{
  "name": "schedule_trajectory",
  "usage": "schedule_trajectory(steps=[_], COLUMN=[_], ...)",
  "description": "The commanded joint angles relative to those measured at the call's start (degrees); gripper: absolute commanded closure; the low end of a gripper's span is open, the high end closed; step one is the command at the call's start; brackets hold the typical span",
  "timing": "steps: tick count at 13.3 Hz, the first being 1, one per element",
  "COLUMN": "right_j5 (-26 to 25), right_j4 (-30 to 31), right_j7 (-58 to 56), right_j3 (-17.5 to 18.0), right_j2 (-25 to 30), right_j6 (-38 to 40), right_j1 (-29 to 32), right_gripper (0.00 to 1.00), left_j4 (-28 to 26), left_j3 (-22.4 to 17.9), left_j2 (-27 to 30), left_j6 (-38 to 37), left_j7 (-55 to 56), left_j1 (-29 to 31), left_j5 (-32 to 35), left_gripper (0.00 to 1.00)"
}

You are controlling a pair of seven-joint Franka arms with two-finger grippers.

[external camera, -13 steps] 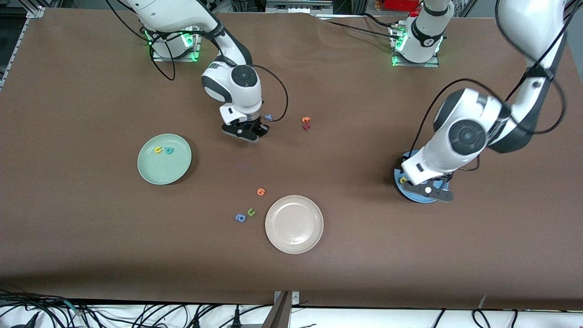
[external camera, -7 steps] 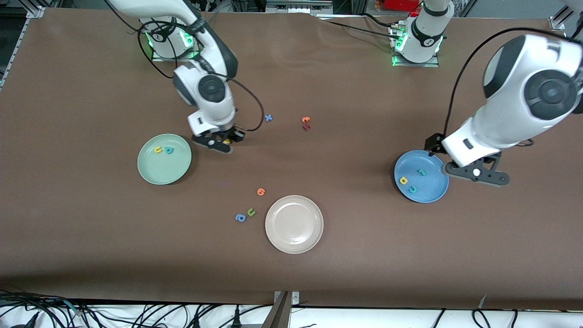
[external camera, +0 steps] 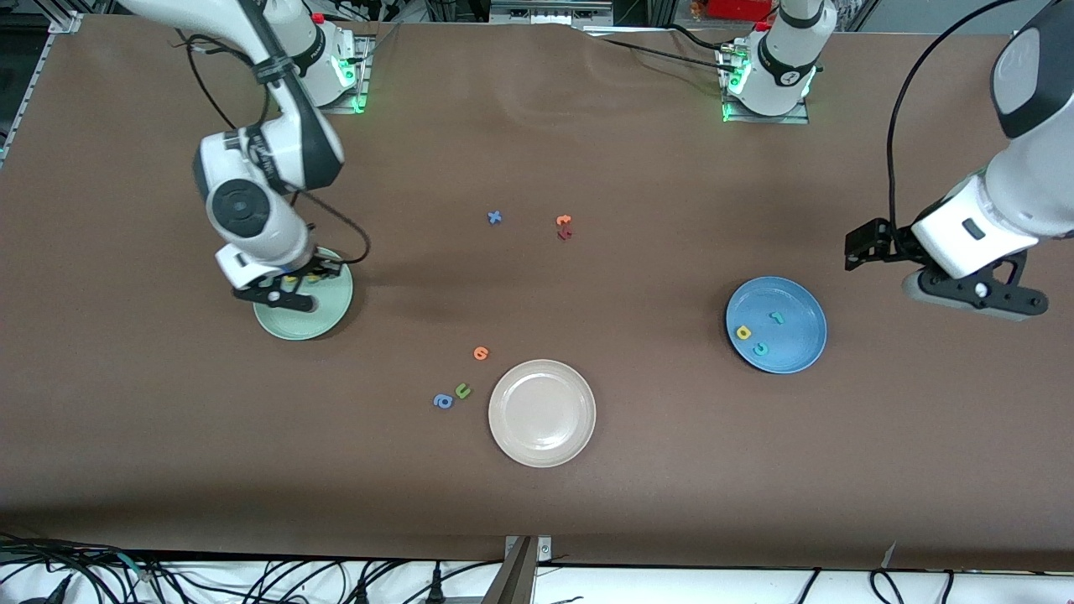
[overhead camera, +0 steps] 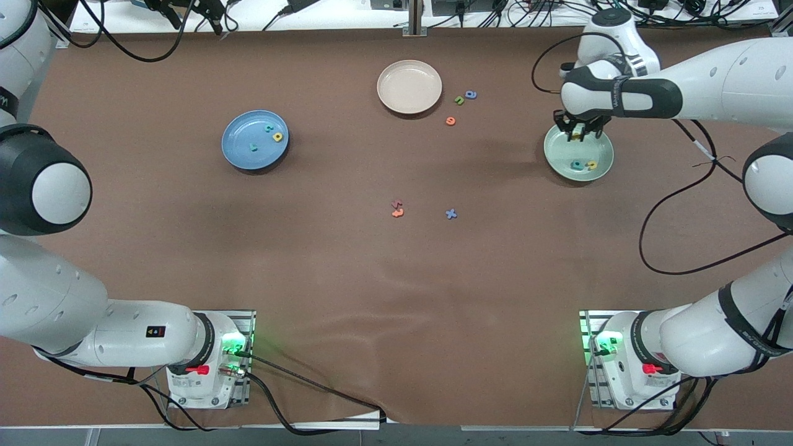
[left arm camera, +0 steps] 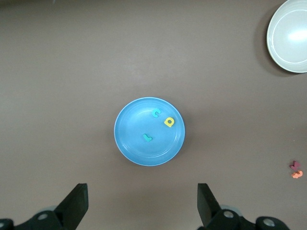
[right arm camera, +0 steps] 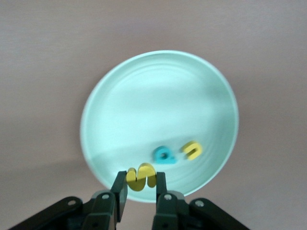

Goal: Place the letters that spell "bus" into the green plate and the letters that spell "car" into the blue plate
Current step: 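Place the yellow s in the green plate while the left gripper withdraws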

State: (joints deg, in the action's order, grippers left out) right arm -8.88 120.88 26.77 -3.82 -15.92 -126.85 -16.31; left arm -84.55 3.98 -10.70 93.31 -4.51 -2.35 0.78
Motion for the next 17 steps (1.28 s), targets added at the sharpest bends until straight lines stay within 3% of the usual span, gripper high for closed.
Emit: schedule_trajectory(steps=[1, 4, 6, 7, 8, 9, 11, 14, 17], right_j5=[1.6, 1.6, 1.6, 1.7, 1.6, 1.6, 1.6, 1.7, 6.4], right_j4=[0.7, 1.3, 1.3, 1.3, 1.2, 1.2, -0.3, -7.5, -15.0], right_j7=[-3.8, -6.1, -6.1, -6.1, -6.2, -6.2, -6.3, -6.2, -5.8], right_j3=[-1.4, -1.4, -1.4, -1.4, -1.4, -1.5, -1.5, -1.5, -1.6], right_j2=[-2.5, -5.3, -6.7, -6.8, -6.8, -6.3, -4.9, -2.5, -0.5], right_j6=[-4.4, -9.5, -11.5, -11.5, -11.2, -11.0, -6.6, 6.8, 19.7], right_j1=[0.3, 2.5, 2.5, 2.6, 2.6, 2.6, 2.6, 2.6, 2.6], right_gripper=[0.87, 0.87, 0.84, 0.70, 0.30, 0.01, 0.00, 0.00, 0.00], left_j4=[-8.0, -11.5, -11.7, -11.7, -11.6, -11.6, -11.5, -11.0, -10.7], left_j3=[-4.8, -4.5, -1.6, -0.2, 0.2, 0.4, 0.5, 0.5, 0.5], left_j2=[5.2, 7.7, 8.5, 8.9, 9.0, 9.4, 9.5, 9.3, 9.5], left_j6=[7.3, 9.4, 7.9, 7.4, 6.3, 5.9, 5.0, 3.5, 3.4], left_j7=[-0.7, -0.2, 0.0, 0.5, 1.0, 0.9, 0.7, 0.7, 0.2], left_j1=[-4.3, -4.1, -1.8, -0.6, 0.1, 0.3, 0.8, 0.7, 0.7], left_j5=[-1.6, -1.4, -1.1, -1.1, -1.0, -0.9, -0.8, -0.8, -0.8], left_gripper=[0.00, 0.00, 0.00, 0.00, 0.00, 0.00, 0.00, 0.00, 0.00])
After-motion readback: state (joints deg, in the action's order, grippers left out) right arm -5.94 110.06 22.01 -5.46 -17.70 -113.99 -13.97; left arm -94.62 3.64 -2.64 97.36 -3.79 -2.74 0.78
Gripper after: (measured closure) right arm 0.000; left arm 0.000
